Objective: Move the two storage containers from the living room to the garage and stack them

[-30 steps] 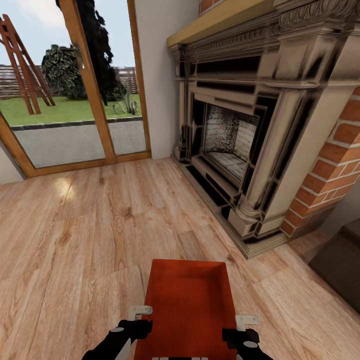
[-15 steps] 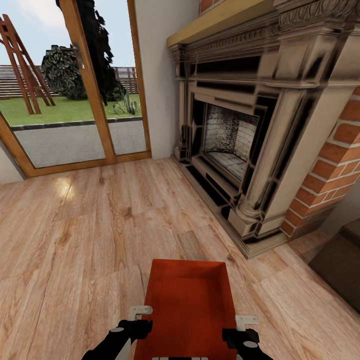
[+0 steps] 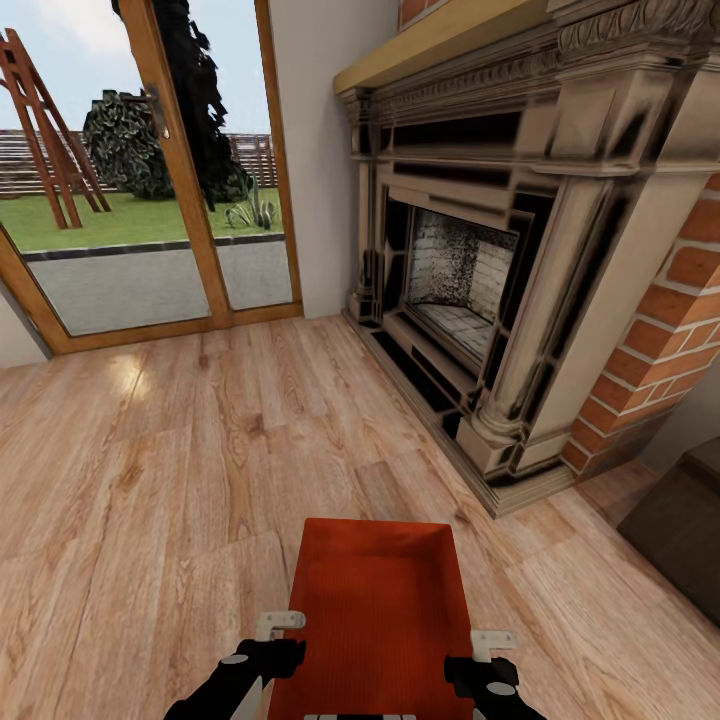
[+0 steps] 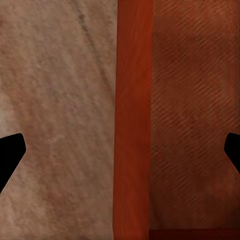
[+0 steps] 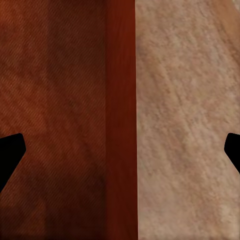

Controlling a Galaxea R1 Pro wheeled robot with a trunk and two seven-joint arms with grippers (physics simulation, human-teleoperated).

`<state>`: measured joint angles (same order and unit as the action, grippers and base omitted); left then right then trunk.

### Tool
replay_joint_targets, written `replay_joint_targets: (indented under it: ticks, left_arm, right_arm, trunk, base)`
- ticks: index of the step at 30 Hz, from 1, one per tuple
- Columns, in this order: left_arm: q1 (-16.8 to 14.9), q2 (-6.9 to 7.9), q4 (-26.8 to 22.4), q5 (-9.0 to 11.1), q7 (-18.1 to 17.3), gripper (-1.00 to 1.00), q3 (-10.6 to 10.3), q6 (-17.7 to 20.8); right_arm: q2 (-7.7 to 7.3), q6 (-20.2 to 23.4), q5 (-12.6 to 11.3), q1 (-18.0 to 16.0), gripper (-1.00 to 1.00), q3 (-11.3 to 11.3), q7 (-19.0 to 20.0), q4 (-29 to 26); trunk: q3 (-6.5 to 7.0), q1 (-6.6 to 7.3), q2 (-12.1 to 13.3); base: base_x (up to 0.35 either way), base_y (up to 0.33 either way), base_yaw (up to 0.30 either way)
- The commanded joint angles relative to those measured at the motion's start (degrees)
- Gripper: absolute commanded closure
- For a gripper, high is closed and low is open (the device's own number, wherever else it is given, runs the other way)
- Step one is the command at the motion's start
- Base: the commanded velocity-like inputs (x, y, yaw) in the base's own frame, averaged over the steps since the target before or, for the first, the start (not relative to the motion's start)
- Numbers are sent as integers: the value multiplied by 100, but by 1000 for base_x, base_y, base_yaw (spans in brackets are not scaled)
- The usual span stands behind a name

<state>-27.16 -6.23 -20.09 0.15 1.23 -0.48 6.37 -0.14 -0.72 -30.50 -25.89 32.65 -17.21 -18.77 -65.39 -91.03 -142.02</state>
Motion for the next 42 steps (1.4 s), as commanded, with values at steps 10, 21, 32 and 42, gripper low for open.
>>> replay_joint_targets:
  ticks: [10,21,32,42]
  left_arm:
    - [2,-26,-6,-21,10,100,-5,31]
    - [1,-27,-15,-35,2,100,-13,31]
    - [1,-19,-21,-50,0,100,-14,37]
    - [1,-19,-21,-42,-5,100,-14,88]
  right_arm:
    - [-3,-12,-53,-4,100,49,-36,-3]
    - [-3,-7,-53,-4,100,49,-36,-3]
    - [-12,-7,-53,-4,100,49,-36,-3]
    - [-12,-7,-53,-4,100,49,-36,-3]
  trunk:
    - [-5,1,-2]
    - [-5,1,-2]
    - [-5,1,-2]
    - [175,221,399]
  base:
    - [0,0,0]
    - [0,0,0]
    - [0,0,0]
    - [0,0,0]
